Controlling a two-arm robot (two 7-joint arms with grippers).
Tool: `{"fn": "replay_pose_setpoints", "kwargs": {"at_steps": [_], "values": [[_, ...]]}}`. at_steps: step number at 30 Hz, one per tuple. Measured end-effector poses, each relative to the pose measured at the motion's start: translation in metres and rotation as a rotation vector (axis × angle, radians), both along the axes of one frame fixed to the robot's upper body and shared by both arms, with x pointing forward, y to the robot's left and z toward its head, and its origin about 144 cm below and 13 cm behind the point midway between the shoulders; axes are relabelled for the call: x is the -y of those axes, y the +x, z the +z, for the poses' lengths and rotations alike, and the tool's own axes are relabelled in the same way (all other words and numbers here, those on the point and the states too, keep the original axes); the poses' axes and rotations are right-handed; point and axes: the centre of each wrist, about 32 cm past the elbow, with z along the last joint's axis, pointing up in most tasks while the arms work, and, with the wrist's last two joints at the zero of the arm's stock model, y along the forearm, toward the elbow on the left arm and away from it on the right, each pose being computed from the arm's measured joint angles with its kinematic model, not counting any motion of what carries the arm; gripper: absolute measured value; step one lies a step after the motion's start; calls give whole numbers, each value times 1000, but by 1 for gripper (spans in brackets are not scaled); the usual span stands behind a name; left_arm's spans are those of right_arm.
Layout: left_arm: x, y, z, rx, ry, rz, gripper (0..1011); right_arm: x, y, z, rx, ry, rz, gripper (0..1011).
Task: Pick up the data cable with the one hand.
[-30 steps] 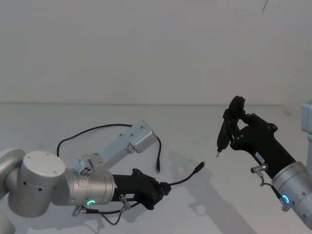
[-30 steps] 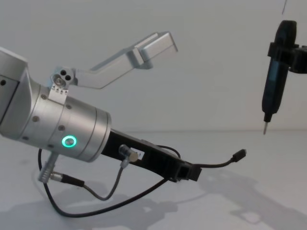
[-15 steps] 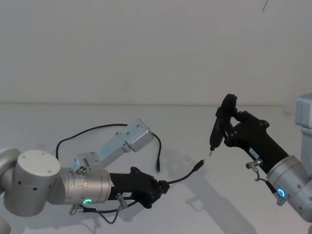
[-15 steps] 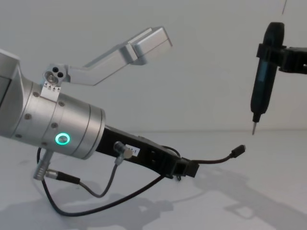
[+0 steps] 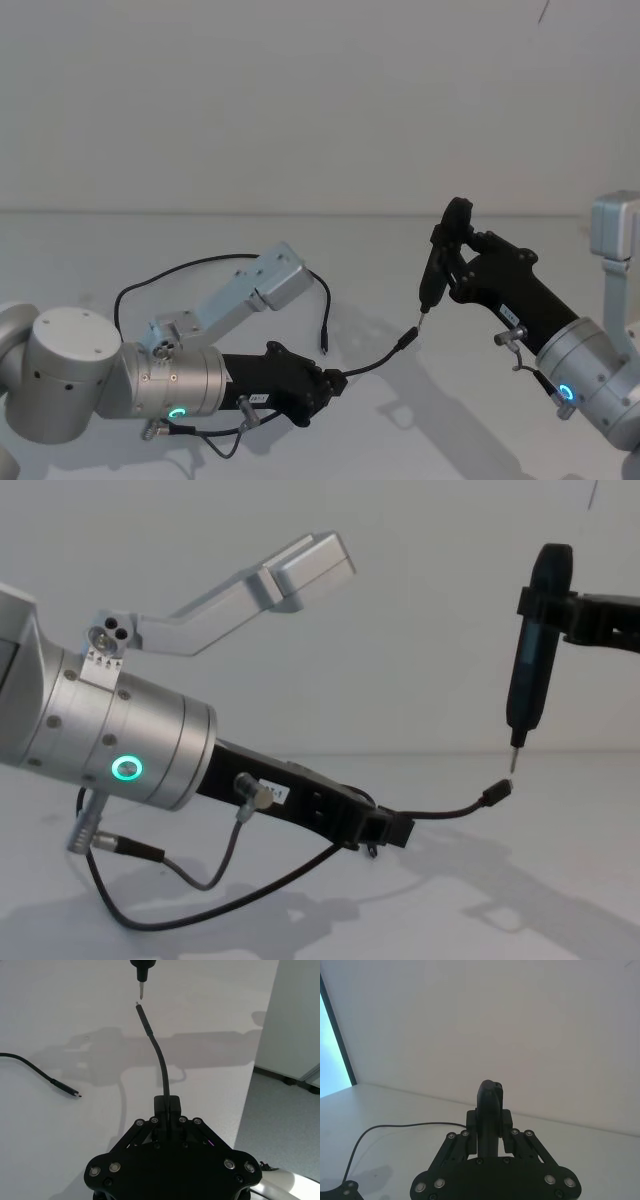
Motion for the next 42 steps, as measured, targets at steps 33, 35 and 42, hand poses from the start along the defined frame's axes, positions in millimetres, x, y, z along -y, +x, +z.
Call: {"fn": "replay_pose_setpoints", "kwargs": {"at_steps": [33,35,42], "values": [[-1,0,0,1,-1,-1,39,5,10,-3,-17,-2,-10,279],[-1,0,0,1,-1,-1,39,5,10,-3,-19,-1,-8,279],[-1,0,0,1,-1,-1,39,5,11,-4,-29,3,-1,279]]}}
